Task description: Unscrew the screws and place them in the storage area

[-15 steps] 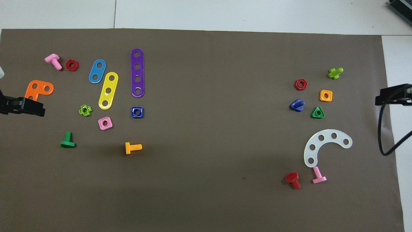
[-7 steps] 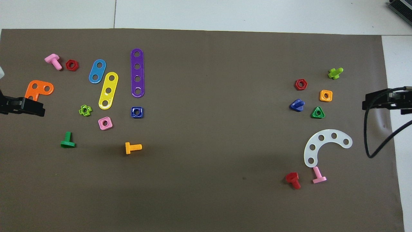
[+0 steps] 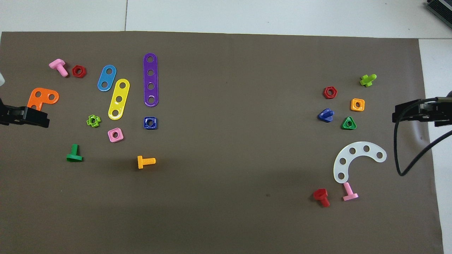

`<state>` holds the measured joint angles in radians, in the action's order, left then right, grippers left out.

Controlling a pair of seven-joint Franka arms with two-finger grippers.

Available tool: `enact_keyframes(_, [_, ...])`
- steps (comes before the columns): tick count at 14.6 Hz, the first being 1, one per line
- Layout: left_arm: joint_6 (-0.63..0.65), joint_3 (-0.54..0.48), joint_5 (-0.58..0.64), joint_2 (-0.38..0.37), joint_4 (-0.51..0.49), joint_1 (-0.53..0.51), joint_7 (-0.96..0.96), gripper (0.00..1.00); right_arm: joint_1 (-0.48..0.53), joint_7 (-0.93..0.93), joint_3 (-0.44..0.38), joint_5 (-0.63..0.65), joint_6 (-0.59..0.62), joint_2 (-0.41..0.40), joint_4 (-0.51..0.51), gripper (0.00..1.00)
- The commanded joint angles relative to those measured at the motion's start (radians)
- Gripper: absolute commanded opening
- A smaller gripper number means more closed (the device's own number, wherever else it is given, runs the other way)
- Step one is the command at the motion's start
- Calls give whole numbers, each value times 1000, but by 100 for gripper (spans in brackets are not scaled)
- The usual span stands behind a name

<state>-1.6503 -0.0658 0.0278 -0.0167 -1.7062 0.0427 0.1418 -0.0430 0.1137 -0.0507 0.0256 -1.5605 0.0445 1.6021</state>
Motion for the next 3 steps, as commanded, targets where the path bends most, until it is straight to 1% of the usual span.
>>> enact_keyframes(1, [-14,9,23,-12,-17,-10,-11,100,6,-19,6,-4,13,21,18,100])
enact_keyframes(3, [-14,9,23,-12,-17,-10,-11,100,6,-23,6,-4,11,21,19,100])
